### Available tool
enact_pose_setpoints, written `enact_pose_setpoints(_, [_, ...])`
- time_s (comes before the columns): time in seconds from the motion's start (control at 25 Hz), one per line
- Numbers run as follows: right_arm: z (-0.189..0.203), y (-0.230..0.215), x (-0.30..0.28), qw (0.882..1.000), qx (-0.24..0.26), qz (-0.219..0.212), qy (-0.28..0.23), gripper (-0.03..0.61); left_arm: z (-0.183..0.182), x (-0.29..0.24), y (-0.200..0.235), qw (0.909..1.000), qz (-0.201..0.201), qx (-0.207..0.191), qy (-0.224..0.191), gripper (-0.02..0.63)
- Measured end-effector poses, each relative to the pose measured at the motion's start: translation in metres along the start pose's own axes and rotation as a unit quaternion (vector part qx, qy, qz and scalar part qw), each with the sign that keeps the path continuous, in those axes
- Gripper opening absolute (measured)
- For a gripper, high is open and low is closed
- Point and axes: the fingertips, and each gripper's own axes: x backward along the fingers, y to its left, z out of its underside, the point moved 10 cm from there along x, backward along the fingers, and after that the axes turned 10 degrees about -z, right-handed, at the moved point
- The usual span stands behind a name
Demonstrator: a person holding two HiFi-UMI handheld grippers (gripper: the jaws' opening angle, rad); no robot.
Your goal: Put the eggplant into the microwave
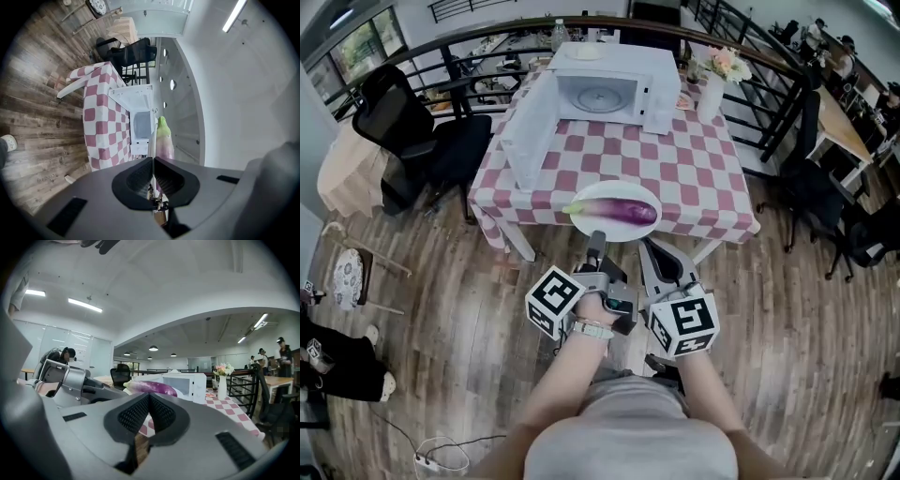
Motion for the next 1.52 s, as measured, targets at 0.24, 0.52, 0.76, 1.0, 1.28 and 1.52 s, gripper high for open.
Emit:
enact_pose_setpoints(0.24, [-0.005, -0.012, -0.036, 1.0, 0.002, 0.009, 0.0, 0.024, -0.023, -0.032, -0.006, 0.9998, -0.003, -0.013, 0.013, 0.015])
enact_pose_setpoints(0.52, [0.0, -0.026, -0.061, 1.0, 0.005, 0.013, 0.016, 0.025, -0.037, -0.064, -0.011, 0.9995, -0.006, -0.021, 0.023, 0.015])
enact_pose_setpoints(0.76, [0.002, -0.042, -0.077, 1.0, -0.007, 0.017, 0.019, 0.025, -0.042, -0.086, -0.016, 0.9995, -0.005, -0.02, 0.024, 0.015])
enact_pose_setpoints(1.0, [0.008, -0.063, -0.099, 1.0, -0.018, 0.013, 0.017, 0.023, -0.047, -0.113, -0.019, 0.9996, -0.007, -0.019, 0.018, 0.015])
enact_pose_setpoints(1.28, [0.009, -0.105, -0.129, 1.0, -0.029, 0.007, 0.011, 0.023, -0.057, -0.16, -0.024, 0.9998, -0.01, -0.015, 0.003, 0.015])
enact_pose_setpoints(1.52, [0.007, -0.155, -0.163, 0.999, -0.041, 0.003, 0.006, 0.025, -0.066, -0.208, -0.033, 0.9998, -0.007, -0.01, -0.017, 0.015])
